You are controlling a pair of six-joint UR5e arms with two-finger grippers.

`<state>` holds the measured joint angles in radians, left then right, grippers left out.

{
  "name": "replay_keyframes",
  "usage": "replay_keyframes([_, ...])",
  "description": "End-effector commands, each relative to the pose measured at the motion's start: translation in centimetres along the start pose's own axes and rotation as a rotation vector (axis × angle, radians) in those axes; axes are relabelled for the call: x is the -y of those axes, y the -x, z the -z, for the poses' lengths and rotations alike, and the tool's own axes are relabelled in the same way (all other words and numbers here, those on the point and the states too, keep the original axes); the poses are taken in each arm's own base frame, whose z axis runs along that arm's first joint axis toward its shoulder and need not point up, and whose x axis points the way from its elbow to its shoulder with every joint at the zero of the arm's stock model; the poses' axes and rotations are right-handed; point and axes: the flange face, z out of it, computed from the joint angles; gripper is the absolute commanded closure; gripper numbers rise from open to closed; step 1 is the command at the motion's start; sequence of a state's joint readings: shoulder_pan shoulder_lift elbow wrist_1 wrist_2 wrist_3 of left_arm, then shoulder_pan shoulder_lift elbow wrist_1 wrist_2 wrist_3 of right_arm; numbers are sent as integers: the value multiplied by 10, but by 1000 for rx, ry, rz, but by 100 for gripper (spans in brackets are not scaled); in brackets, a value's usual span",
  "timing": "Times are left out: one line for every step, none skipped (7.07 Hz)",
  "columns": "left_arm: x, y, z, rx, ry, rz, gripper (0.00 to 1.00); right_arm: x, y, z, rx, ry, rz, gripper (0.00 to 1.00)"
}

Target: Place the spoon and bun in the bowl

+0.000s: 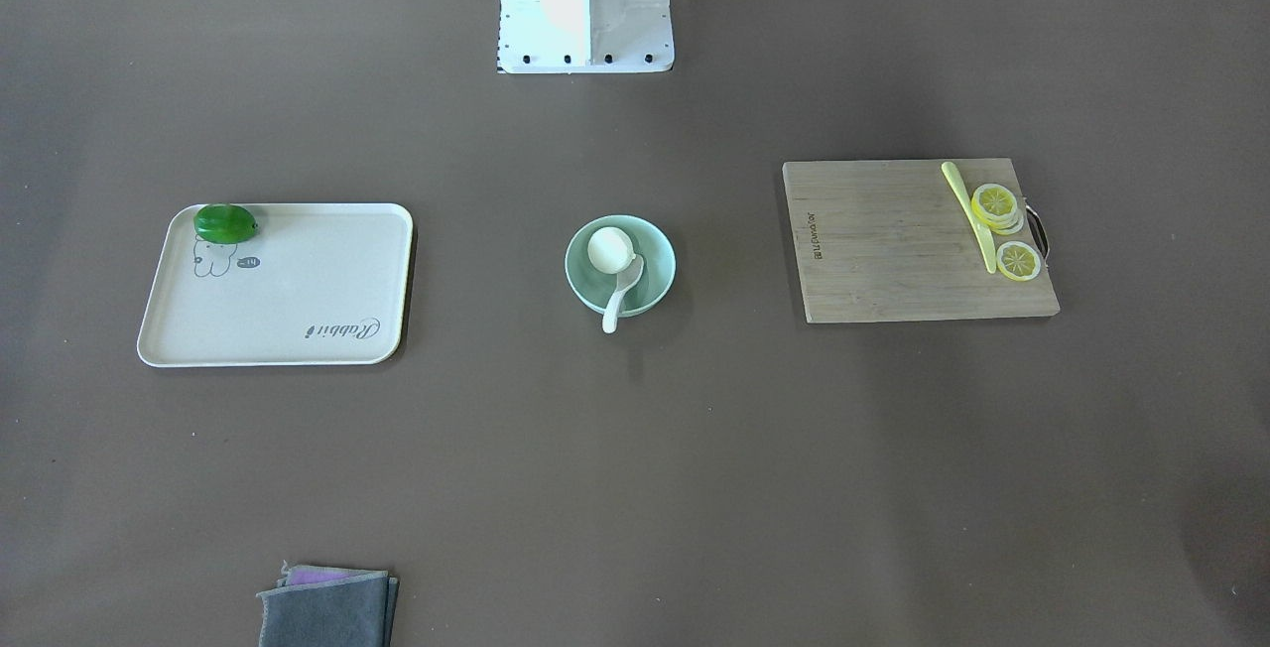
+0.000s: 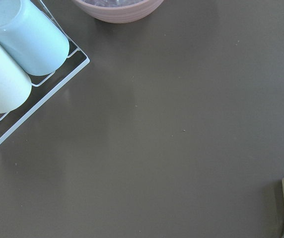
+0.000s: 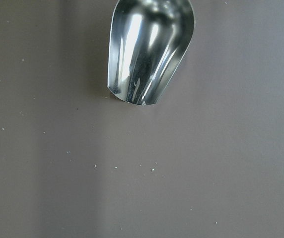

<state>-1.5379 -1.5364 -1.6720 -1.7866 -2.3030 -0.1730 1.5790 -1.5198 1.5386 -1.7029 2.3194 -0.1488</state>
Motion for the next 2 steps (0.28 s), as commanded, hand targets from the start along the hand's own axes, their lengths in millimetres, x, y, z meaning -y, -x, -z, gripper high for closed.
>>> replay_keyframes([0,2,-1,1,2,2,2,0,0,1,0,-2,-1,0])
replay_keyframes([0,2,-1,1,1,3,2,0,0,1,0,-2,-1,0])
